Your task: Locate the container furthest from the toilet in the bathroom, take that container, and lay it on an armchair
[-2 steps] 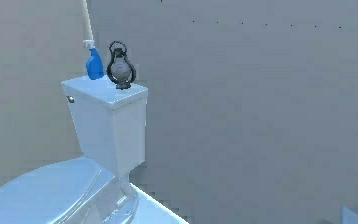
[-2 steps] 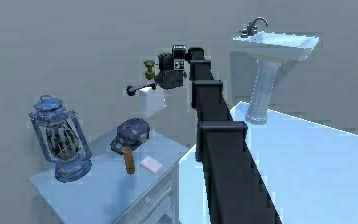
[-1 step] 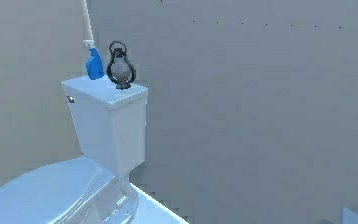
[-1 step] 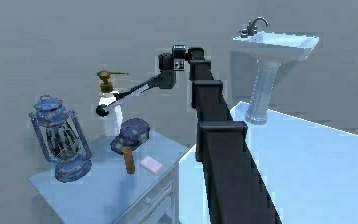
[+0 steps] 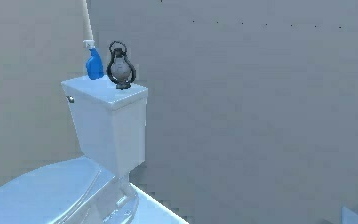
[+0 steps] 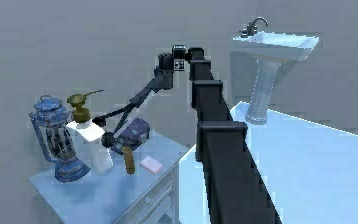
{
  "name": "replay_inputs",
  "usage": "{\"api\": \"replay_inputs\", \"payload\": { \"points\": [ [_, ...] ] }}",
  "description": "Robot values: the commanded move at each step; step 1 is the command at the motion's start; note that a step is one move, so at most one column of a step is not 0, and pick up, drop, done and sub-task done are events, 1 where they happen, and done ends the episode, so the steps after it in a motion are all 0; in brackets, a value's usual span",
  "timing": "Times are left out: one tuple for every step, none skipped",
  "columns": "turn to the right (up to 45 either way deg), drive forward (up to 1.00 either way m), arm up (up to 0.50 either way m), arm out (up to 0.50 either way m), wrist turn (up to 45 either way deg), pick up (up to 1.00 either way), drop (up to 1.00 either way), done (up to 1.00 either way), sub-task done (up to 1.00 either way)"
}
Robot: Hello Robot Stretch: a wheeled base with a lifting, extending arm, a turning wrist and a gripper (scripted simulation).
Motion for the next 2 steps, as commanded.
{"api": "replay_inputs", "payload": {
  "points": [
    [0.0,0.00,0.00,0.00,-6.0,0.00,0.00,0.00,0.00],
    [0.0,0.00,0.00,-0.44,0.0,0.00,0.00,0.00,0.00]
  ]
}}
